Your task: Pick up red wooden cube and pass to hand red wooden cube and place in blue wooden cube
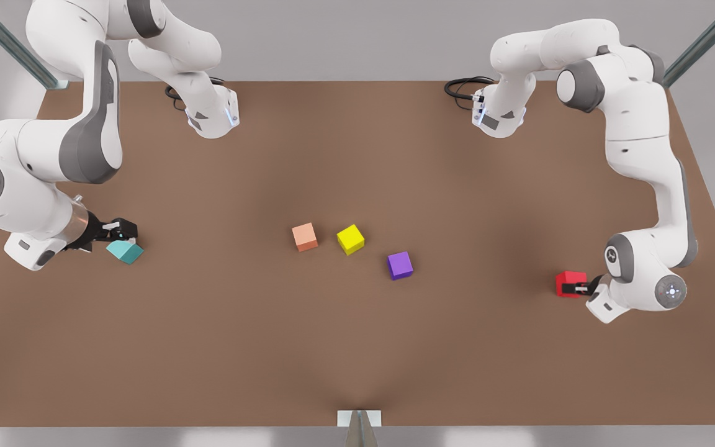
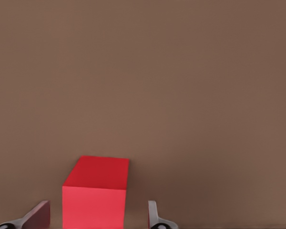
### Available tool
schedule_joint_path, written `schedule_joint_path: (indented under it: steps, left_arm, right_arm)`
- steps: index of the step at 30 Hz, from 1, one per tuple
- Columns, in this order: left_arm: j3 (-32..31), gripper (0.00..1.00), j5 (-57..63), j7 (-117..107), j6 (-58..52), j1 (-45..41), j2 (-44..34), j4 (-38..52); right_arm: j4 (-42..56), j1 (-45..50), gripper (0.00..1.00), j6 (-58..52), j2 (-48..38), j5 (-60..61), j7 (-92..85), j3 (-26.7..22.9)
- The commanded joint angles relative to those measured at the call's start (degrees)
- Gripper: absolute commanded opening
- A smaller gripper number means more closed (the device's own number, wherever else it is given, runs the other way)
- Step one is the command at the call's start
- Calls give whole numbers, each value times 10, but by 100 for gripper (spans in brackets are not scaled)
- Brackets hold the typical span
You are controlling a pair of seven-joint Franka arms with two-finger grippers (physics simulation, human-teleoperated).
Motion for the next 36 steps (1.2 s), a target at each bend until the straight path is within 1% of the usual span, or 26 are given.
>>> schedule_joint_path:
  steps: [1, 5, 11, 15, 16, 17, 18, 19, 25, 26, 27, 28, 29, 30, 31, 32, 34, 35, 36]
  left_arm:
    - [2, 100, 1, 104, 28, 2, 2, -7]
    - [2, 100, 0, 103, 53, 10, 24, -7]
    - [2, 100, -1, 102, 53, 10, 35, -31]
    - [2, 100, -1, 102, 54, 10, 40, -32]
    - [2, 93, -1, 102, 60, 10, 40, -32]
    - [2, 76, -1, 102, 60, 10, 40, -31]
    - [2, 70, -1, 102, 60, 10, 40, -31]
    - [2, 68, -1, 102, 60, 10, 39, -30]
    - [-10, 68, -4, 18, 55, 6, 20, -26]
    - [-26, 68, -10, -11, 53, 8, 15, -25]
    - [-60, 68, -64, -58, -1, 18, 15, 0]
    - [-89, 68, -102, -101, -91, 17, 15, 48]
    - [-140, 68, -115, -181, -154, 15, 15, 92]
    - [-201, 68, -117, -268, -159, 13, 19, 102]
    - [-258, 68, -130, -314, -152, 13, 26, 104]
    - [-296, 68, -185, -325, -137, 7, 42, 123]
    - [-350, 68, -244, -325, -78, -13, 50, 124]
    - [-373, 68, -261, -324, -31, -25, 66, 132]
    - [-395, 68, -285, -322, -24, -26, 95, 156]
  right_arm:
    - [0, 0, 100, 1, 0, 0, -14, 0]
    - [0, 0, 100, 1, 0, 0, -14, 0]
    - [0, -1, 100, 1, 0, 0, -14, 0]
    - [0, -1, 100, 1, 2, 0, -14, 0]
    - [0, -1, 100, 1, 3, 0, -14, 0]
    - [0, -1, 100, 2, 3, 0, -14, 0]
    - [0, -1, 100, 2, 4, 0, -14, 0]
    - [0, -2, 100, 2, 4, 0, -14, -1]
    - [0, -16, 100, 4, 5, 12, -16, -1]
    - [0, -17, 100, 5, 7, 12, -16, -1]
    - [2, -13, 100, 1, 22, 29, -21, 3]
    - [6, -9, 100, -1, 38, 93, -106, 6]
    - [6, -8, 100, -2, 61, 182, -118, 6]
    - [9, -9, 100, -8, 93, 284, -136, 6]
    - [14, -9, 100, -7, 110, 336, -162, 7]
    - [36, -9, 100, -5, 136, 381, -213, 12]
    - [96, -9, 100, -1, 236, 528, -347, 23]
    - [94, -9, 100, -2, 257, 597, -448, 26]
    - [92, -9, 100, -2, 263, 624, -498, 41]
